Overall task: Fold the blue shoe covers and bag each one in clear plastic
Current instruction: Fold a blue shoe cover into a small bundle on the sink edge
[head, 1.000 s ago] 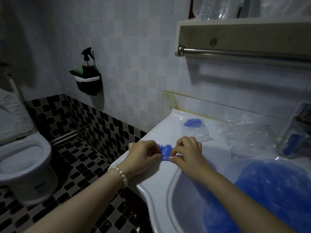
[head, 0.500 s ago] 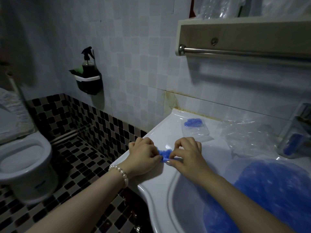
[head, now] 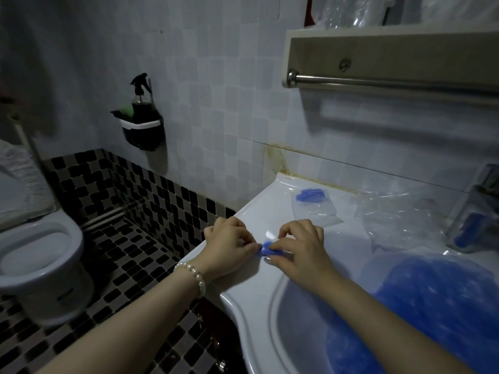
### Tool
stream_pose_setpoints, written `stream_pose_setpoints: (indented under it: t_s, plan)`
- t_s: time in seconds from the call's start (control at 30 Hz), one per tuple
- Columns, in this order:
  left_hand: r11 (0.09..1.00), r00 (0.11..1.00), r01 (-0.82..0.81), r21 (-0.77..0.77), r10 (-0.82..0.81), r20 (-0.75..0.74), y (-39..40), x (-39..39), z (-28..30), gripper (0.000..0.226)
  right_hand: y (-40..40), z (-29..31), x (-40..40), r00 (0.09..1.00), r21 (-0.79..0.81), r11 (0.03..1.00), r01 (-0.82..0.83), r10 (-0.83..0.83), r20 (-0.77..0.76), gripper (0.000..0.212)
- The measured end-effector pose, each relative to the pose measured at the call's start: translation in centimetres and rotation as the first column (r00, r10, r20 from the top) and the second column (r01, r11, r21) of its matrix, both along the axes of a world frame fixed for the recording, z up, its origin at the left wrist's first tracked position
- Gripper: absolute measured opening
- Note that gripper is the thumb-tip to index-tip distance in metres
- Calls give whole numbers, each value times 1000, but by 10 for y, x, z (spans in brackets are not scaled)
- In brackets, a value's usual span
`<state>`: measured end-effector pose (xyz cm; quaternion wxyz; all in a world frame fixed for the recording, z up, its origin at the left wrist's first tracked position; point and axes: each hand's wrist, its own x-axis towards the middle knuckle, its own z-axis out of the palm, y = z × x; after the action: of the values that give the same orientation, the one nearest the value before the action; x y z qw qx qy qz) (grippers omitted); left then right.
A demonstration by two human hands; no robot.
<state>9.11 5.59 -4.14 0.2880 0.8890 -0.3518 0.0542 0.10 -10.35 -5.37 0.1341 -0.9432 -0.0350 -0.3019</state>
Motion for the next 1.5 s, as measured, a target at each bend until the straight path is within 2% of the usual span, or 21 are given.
stream_pose_setpoints:
  t_s: [0.13,0.23,0.4,0.47,0.6,0.63,0.67,0.7,0.73,0.77,0.83,0.9,0.97,1.0,1.1,1.17,1.2,1.27,1.3,1.4,1.5]
  plan:
    - [999,1000,-6,-44,5,-25,1,1,0,13,3,4,8,999,-24,999,33,-34,-42,17]
    - [991,997,77,-109,-74,34,3,2,-1,12,4,11,12,976,-83,996,40,-57,-208,22]
    - [985,950,165,56,-174,259,0,-1,-5,23,3,19,10,913,81,994,76,-37,-405,15]
    - [981,941,182,74,-195,278,1,-2,-8,22,4,14,5,923,95,994,60,-19,-384,11]
    - [962,919,178,209,-239,314,-3,-5,-1,24,5,14,-4,943,-14,1000,15,-19,-332,35]
    - [945,934,179,276,-251,256,-5,-6,6,21,4,18,-4,935,-18,1000,3,-9,-354,29]
    - [923,965,222,313,-254,65,-3,-8,17,18,1,24,-5,925,44,999,-27,42,-379,20]
    - [923,945,308,233,-268,-190,-2,-8,26,15,-1,32,-8,912,171,984,-59,123,-392,14]
    - [932,851,360,46,-308,-424,1,-11,36,12,-3,42,-12,902,323,943,-87,212,-376,11]
    - [927,738,344,-147,-364,-569,3,-13,44,14,-5,52,-17,896,450,887,-106,281,-343,10]
    - [889,561,247,-385,-455,-691,7,-17,53,19,-6,68,-26,899,579,806,-125,339,-278,12]
    - [843,413,175,-509,-532,-739,6,-24,62,16,-3,75,-30,911,675,726,-133,357,-204,18]
    - [823,368,139,-551,-560,-743,1,-30,69,15,-2,78,-33,929,745,656,-120,339,-149,22]
    - [827,435,133,-547,-544,-717,-2,-32,70,17,-2,79,-35,938,760,642,-98,315,-145,24]
    - [856,733,111,-506,-414,-540,-11,-41,69,12,-6,77,-37,946,756,654,2,244,-214,29]
    - [886,899,164,-434,-315,-304,-15,-44,65,14,-9,76,-37,930,777,627,59,248,-270,31]
    - [909,958,219,-353,-269,-98,-15,-43,61,16,-11,76,-37,922,808,584,77,267,-281,31]
    - [945,931,283,-165,-230,284,-17,-41,56,8,-13,74,-37,920,851,511,122,263,-290,31]
    - [958,909,266,-103,-214,358,-19,-42,56,10,-13,72,-36,927,851,504,148,230,-297,31]
    - [979,939,191,-65,-162,305,-27,-46,57,30,-9,67,-36,958,835,523,169,112,-264,26]
    - [959,982,177,-220,-186,-18,-32,-46,60,18,-8,68,-37,980,873,475,108,95,-173,25]
